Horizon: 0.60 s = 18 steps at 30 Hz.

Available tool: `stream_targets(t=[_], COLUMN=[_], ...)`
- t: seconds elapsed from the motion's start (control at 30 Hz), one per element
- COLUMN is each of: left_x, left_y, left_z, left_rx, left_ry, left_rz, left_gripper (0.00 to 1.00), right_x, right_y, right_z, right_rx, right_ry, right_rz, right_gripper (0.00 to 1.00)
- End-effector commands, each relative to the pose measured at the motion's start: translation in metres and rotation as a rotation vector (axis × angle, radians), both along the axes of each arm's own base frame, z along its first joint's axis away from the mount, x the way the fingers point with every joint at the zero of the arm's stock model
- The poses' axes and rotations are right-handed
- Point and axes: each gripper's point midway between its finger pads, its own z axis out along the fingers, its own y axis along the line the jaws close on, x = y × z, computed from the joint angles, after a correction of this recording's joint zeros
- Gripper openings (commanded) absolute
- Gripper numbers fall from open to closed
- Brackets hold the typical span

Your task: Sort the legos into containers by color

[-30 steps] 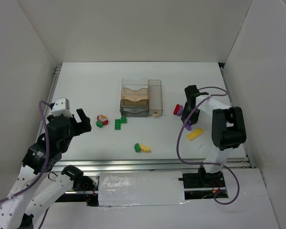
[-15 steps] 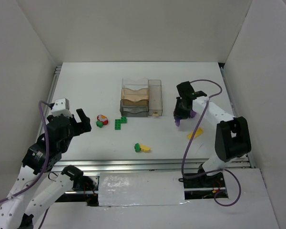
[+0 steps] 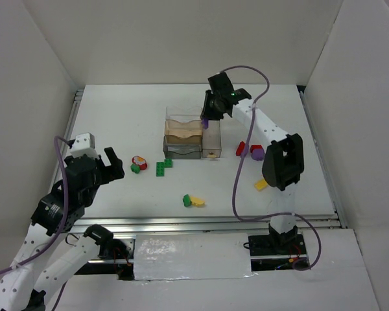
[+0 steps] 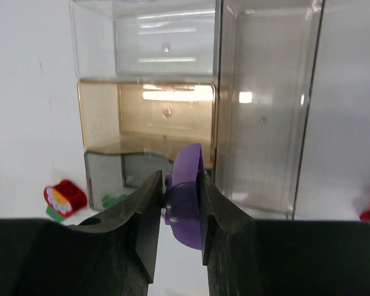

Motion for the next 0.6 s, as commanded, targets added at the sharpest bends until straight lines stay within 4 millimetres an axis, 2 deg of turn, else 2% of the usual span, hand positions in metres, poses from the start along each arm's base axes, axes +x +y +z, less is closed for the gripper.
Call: stream_targets(t=[0.0, 0.03, 0.1, 0.17, 0.2, 0.23, 0.43, 0.53, 0.57], left_x=[0.005, 0.005, 0.005, 0.006, 0.006, 0.007, 0.009, 0.009, 0.009], left_y=[-0.001, -0.001, -0.001, -0.001, -0.002, -0.003, -0.006, -0.007, -0.007], left_z=[0.005, 0.004, 0.004, 0.004, 0.003, 0.003, 0.0, 0.001, 0.001], left_rx=[0.005, 0.006, 0.006, 0.007, 0.01, 0.01, 0.014, 0.014, 0.013], left_ry=[-0.023, -0.021, -0.023, -0.021, -0.018, -0.016, -0.004, -0.004, -0.005], left_rz=[0.0, 0.0, -0.001, -0.001, -0.005, -0.006, -0.021, -0.024, -0.022], left_gripper=[1.0, 0.99, 0.99, 1.0, 0.99, 1.0, 0.99, 1.0, 0.99], right_x=[0.021, 0.029, 0.034, 0.035, 0.035, 0.034, 0.033, 0.03, 0.027], right_y=[0.005, 0.008, 0.008, 0.007, 0.007, 0.006, 0.001, -0.005, -0.007], right_z=[-0.009, 0.001, -0.007, -0.011, -0.01, -0.015, -0.006, -0.003, 0.004], right_rx=[-0.042, -0.035, -0.057, -0.064, -0.063, -0.068, -0.086, -0.104, -0.103], right_ry=[0.029, 0.004, 0.017, 0.021, 0.017, 0.023, -0.008, -0.006, -0.019], right_rz=[-0.007, -0.005, -0.007, -0.006, -0.005, -0.003, -0.007, -0.019, -0.024], right_gripper=[0.07, 0.09, 0.29, 0.42, 0.46, 0.46, 0.5, 0.6, 0.63])
